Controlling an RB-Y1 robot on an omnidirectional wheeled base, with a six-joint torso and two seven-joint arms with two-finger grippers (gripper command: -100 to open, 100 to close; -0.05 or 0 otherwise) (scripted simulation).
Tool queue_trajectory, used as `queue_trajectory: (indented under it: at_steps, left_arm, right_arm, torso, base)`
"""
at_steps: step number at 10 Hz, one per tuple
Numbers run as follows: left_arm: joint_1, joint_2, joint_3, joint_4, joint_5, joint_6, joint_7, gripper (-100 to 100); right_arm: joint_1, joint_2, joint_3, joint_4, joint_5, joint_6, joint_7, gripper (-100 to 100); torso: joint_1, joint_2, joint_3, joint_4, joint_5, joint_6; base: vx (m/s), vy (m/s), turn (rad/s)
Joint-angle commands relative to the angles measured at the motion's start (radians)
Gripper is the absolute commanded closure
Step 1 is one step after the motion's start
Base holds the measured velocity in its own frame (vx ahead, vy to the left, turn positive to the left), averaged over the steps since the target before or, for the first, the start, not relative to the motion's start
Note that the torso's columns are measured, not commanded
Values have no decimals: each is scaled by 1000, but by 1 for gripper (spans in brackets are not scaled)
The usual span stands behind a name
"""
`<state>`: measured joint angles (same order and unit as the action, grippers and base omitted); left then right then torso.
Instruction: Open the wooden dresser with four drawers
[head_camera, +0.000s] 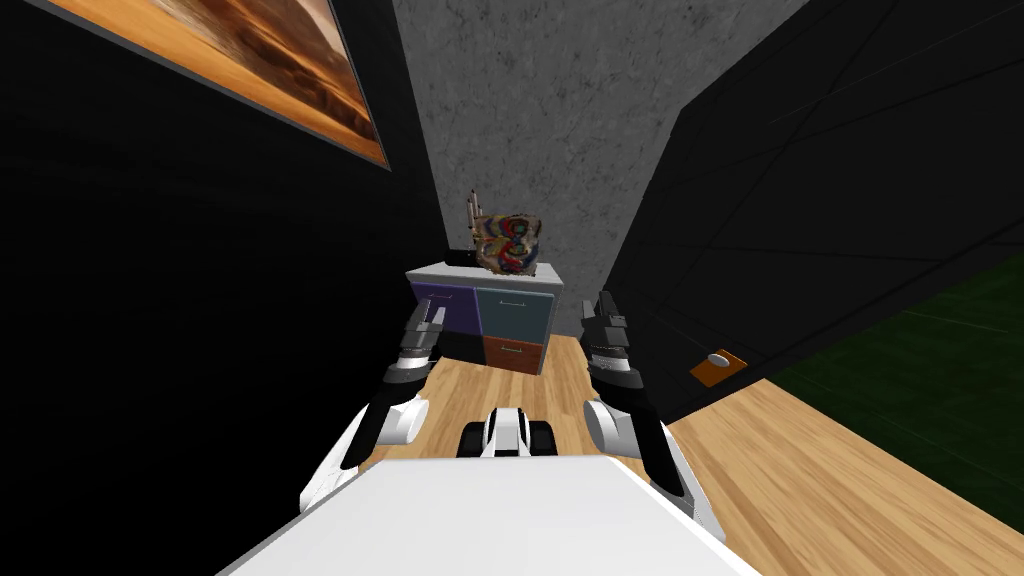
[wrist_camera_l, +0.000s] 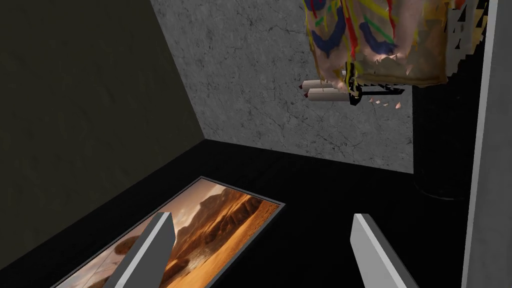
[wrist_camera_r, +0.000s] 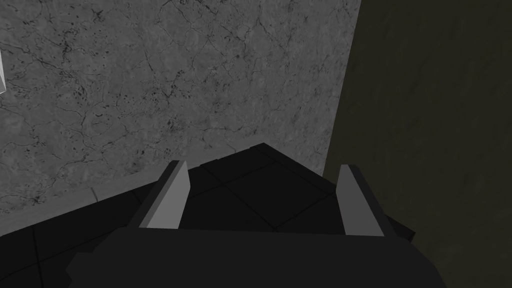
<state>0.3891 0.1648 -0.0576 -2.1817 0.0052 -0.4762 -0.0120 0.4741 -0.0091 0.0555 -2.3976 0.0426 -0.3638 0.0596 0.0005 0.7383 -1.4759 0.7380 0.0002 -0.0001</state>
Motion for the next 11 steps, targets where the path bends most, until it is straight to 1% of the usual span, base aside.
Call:
queue_trajectory:
  at_steps: [1, 3, 5, 6, 8, 11]
  left_arm:
    - [-17, 6, -8, 59, -6, 12, -3, -100]
    - [-32, 7, -13, 99, -10, 22, -5, -100]
    - [-57, -1, -21, 169, -17, 41, -8, -100]
    - [-63, -4, -23, 186, -19, 45, -9, -100]
    - [-86, -13, -31, 252, -25, 62, -11, -100]
    - [-106, -15, -37, 306, -31, 77, -14, -100]
  right_arm:
    - [0, 0, 0, 0, 0, 0, 0, 0]
    - [0, 0, 0, 0, 0, 0, 0, 0]
    - [0, 0, 0, 0, 0, 0, 0, 0]
    - [0, 0, 0, 0, 0, 0, 0, 0]
    - [0, 0, 0, 0, 0, 0, 0, 0]
    - [0, 0, 0, 0, 0, 0, 0, 0]
  torso:
    - [-1, 1, 1, 0, 0, 0]
    - [0, 0, 0, 0, 0, 0]
    - [-1, -2, -1, 0, 0, 0]
    - [-1, -2, -1, 0, -1, 0]
    - [0, 0, 0, 0, 0, 0]
    - [0, 1, 0, 0, 0, 0]
  base:
    - [52, -21, -34]
    - [54, -20, -39]
    - [82, -33, -71]
    - [81, -31, -42]
    - [83, -29, -53]
    - [71, -23, -42]
